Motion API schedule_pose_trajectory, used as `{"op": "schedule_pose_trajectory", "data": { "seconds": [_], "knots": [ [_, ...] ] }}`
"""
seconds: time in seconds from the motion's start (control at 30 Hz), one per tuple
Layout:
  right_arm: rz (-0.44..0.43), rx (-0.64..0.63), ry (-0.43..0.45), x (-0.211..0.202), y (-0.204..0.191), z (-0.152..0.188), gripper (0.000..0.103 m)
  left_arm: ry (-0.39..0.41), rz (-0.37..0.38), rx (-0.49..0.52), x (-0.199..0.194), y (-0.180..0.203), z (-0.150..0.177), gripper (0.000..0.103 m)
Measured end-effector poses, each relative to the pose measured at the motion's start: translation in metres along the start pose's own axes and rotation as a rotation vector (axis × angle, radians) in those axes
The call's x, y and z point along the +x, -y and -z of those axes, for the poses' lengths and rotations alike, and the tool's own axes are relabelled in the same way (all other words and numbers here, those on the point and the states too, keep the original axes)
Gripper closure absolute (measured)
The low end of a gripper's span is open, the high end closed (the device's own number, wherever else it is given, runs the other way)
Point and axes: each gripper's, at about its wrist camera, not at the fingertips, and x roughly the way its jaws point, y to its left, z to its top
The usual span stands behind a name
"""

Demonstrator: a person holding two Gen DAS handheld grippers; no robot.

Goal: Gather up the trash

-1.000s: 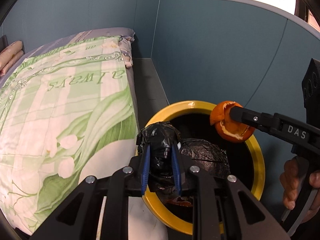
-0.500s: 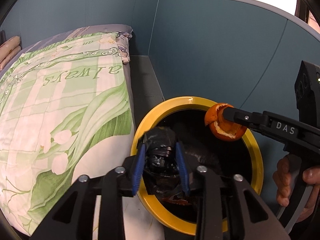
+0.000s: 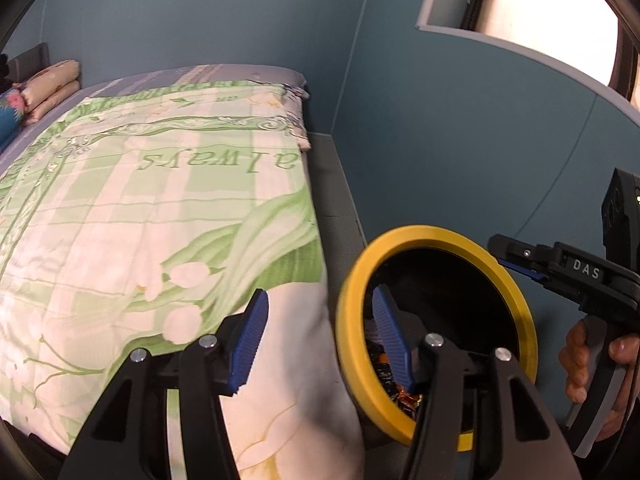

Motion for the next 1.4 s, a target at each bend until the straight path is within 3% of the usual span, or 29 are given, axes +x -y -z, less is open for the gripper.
{"op": "schedule_pose_trajectory", "data": {
  "seconds": [0.53,0.63,0.67,0.8,0.93,1.17,1.4],
  "knots": [
    [-0.114,-0.250,-0.054,0.023,-0.111,0.016,0.065,0.152,-0.161,-0.135,-0.088,-0.077,0.020,0.051],
    [-0.129,-0.308,-0.051,0.025,-0.139,0.024,0.065,0.187,-0.209,-0.163,-0.106,-0.090,0.026,0.045],
    [-0.134,-0.319,-0.048,0.024,-0.146,0.028,0.062,0.201,-0.226,-0.171,-0.112,-0.095,0.028,0.040],
    [-0.134,-0.382,-0.018,0.015,-0.173,0.043,0.054,0.248,-0.271,-0.186,-0.137,-0.108,0.035,0.036],
    [-0.142,-0.405,0.060,-0.001,-0.196,0.055,0.035,0.307,-0.312,-0.194,-0.162,-0.114,0.041,0.025],
    [-0.183,-0.413,0.159,-0.025,-0.211,0.063,0.013,0.419,-0.364,-0.184,-0.204,-0.105,0.051,0.013],
    [-0.183,-0.441,0.249,-0.053,-0.218,0.071,0.008,0.474,-0.398,-0.172,-0.226,-0.092,0.062,0.008]
  ]
}}
